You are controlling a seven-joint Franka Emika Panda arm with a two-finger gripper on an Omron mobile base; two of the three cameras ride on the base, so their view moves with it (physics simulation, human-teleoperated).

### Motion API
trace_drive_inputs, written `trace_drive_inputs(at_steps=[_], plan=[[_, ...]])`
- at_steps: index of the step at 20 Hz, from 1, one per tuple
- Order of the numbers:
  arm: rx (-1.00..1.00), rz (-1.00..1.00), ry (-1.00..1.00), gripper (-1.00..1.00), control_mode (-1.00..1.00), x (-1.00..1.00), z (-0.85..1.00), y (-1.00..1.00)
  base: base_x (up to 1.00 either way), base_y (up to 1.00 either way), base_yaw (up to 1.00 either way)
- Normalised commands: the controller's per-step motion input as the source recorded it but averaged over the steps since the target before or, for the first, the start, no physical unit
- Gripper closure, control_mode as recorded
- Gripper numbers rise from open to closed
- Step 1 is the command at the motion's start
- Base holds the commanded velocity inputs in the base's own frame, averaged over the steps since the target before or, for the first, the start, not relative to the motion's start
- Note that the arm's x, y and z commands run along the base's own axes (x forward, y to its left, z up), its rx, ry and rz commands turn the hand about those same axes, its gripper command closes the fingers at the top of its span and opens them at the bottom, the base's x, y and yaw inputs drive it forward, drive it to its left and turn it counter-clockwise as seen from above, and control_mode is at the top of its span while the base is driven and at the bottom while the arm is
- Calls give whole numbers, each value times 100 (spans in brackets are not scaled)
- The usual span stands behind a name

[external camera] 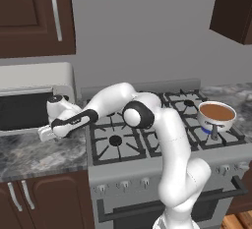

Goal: Pick up the sugar cube(s) and place them in the saucepan with hot chocolate.

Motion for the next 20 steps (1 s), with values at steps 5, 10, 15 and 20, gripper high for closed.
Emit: trace_drive_inputs(at_steps=[5, 10, 15, 20], plan=[[0, 0, 0, 100, -100, -15, -1, -29, 0, 0, 0], [0, -1, 0, 100, -100, -35, 6, -20, 0, 0, 0], [2, -8, -7, 100, -100, -74, 45, -39, 0, 0, 0], [2, -11, -21, 100, -100, -68, 56, -57, 0, 0, 0]])
